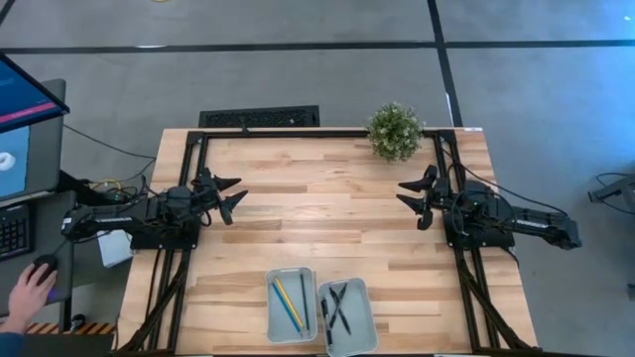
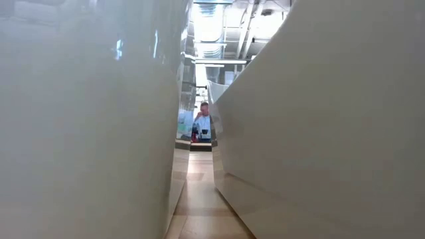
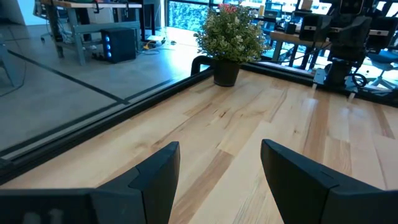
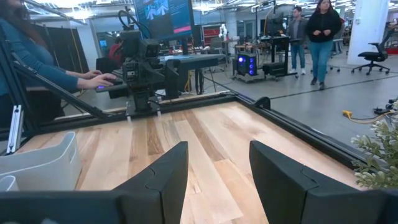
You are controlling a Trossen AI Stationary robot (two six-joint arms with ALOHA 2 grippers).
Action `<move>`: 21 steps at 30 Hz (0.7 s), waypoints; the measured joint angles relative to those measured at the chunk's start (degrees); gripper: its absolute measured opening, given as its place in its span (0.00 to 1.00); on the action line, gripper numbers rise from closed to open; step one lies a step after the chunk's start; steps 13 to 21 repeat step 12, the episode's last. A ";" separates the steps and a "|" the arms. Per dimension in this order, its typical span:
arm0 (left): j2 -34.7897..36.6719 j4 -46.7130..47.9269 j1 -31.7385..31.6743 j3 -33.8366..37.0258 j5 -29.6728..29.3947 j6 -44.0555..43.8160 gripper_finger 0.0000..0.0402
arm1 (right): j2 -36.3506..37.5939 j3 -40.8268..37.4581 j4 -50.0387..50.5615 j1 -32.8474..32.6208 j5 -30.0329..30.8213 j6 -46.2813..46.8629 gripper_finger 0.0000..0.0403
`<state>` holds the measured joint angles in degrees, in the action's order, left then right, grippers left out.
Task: Sort pens & pencils
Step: Return to Home Position
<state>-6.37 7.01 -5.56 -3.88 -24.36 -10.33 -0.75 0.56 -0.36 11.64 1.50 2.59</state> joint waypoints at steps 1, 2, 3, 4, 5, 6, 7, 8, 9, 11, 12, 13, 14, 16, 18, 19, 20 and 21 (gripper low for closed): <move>-0.01 0.00 -0.01 0.01 0.00 0.00 0.54 | 0.00 0.00 0.00 0.00 0.01 0.00 0.48; 0.00 0.00 0.01 0.02 0.00 0.00 0.54 | 0.00 0.00 0.00 0.00 0.00 0.00 0.48; 0.00 0.00 0.00 0.02 0.00 0.00 0.54 | 0.00 0.00 0.00 0.02 0.00 0.00 0.48; 0.00 0.02 -0.01 0.02 0.00 0.00 0.54 | 0.00 0.00 0.00 0.00 0.00 0.00 0.48; 0.00 0.02 0.01 0.02 0.00 0.00 0.54 | 0.00 0.00 0.00 0.00 0.00 0.00 0.48; -0.01 0.02 0.00 0.02 0.00 0.00 0.54 | 0.00 0.00 0.00 0.00 0.00 0.00 0.48; -0.01 0.02 0.00 0.02 0.00 0.00 0.54 | 0.00 0.00 0.00 0.00 0.00 0.00 0.48; -0.01 0.02 0.01 0.02 0.00 0.00 0.54 | 0.00 0.00 0.01 0.01 0.00 0.00 0.48; -0.01 0.02 0.01 0.02 0.00 0.00 0.54 | 0.00 0.00 0.01 0.00 0.00 0.00 0.48; 0.00 0.02 0.01 0.02 0.00 0.00 0.54 | 0.00 0.00 0.02 0.00 0.02 0.00 0.48; -0.02 0.02 0.01 0.02 0.00 0.00 0.54 | 0.00 0.00 0.02 0.00 0.00 0.00 0.48; -0.02 0.02 0.01 0.02 0.00 0.00 0.54 | 0.00 0.00 0.02 0.00 0.00 0.00 0.48; -0.02 0.02 0.01 0.02 0.00 0.00 0.54 | 0.00 0.00 0.02 0.00 0.00 0.00 0.48; -0.02 0.02 0.01 0.02 0.00 0.00 0.54 | 0.00 0.00 0.02 0.00 0.00 0.00 0.48; -0.02 0.02 0.01 0.02 0.00 0.00 0.54 | 0.00 0.00 0.02 0.00 0.00 0.00 0.48; -0.02 0.02 0.01 0.02 0.00 0.00 0.54 | 0.00 0.00 0.02 0.00 0.00 0.00 0.48; -0.02 0.02 0.01 0.02 0.00 0.00 0.54 | 0.00 0.00 0.02 0.00 0.00 0.00 0.48; -0.02 0.02 0.01 0.02 0.00 0.00 0.54 | 0.00 0.00 0.02 0.00 0.00 0.00 0.48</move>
